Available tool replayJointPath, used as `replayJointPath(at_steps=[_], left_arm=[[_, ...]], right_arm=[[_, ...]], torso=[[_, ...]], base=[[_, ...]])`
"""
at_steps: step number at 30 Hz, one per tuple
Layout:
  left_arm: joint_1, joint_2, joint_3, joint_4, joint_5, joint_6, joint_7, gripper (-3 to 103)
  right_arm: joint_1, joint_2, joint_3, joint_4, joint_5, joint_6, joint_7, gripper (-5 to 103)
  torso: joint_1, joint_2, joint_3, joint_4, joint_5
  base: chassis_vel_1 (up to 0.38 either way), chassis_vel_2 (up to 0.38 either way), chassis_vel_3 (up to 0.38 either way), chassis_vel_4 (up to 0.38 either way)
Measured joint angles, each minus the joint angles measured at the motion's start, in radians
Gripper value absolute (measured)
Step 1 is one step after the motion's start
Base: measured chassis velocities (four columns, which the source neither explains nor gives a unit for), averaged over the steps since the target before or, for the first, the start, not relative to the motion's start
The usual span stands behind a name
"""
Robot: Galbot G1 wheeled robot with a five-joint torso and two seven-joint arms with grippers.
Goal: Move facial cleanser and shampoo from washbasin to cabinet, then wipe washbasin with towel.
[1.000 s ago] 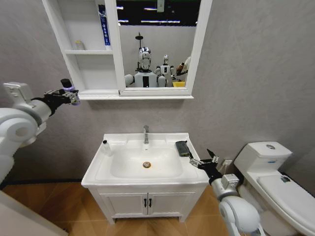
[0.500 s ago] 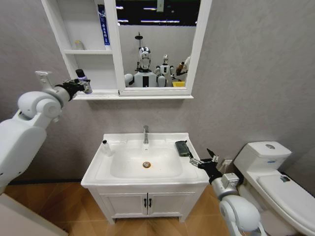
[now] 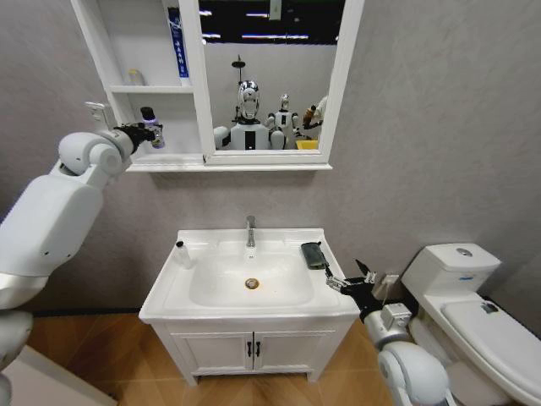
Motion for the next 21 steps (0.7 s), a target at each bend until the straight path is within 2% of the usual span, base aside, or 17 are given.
replayJointPath(at_steps=[3,12,21], left_arm=[[-0.008,-0.006,0.003,0.025,0.006,0.011,0.007,43],[-0.026,-0.037,-0.003,0.107,0.020,0.102,0.009,43],[-0.073,-0.088,0.005,0.181,0.041,0.104,0.031,43]], right_arm=[[-0.003,-0.001,0.006,0.001,0.000,0.000,0.001,100],[-0.016,0.003,0.005,-0.007,-0.020,0.020,-0.002,100],[-0.015,0.001,0.011,-0.007,-0.019,0.020,-0.003,100]], torso=[[0.000,0.000,0.000,0.0000,0.0000],[0.000,0.000,0.000,0.0003,-0.0002],[0.000,0.000,0.000,0.0002,-0.0001]], base=[[0.000,0.000,0.000,0.000],[0.000,0.000,0.000,0.000],[0.000,0.000,0.000,0.000]])
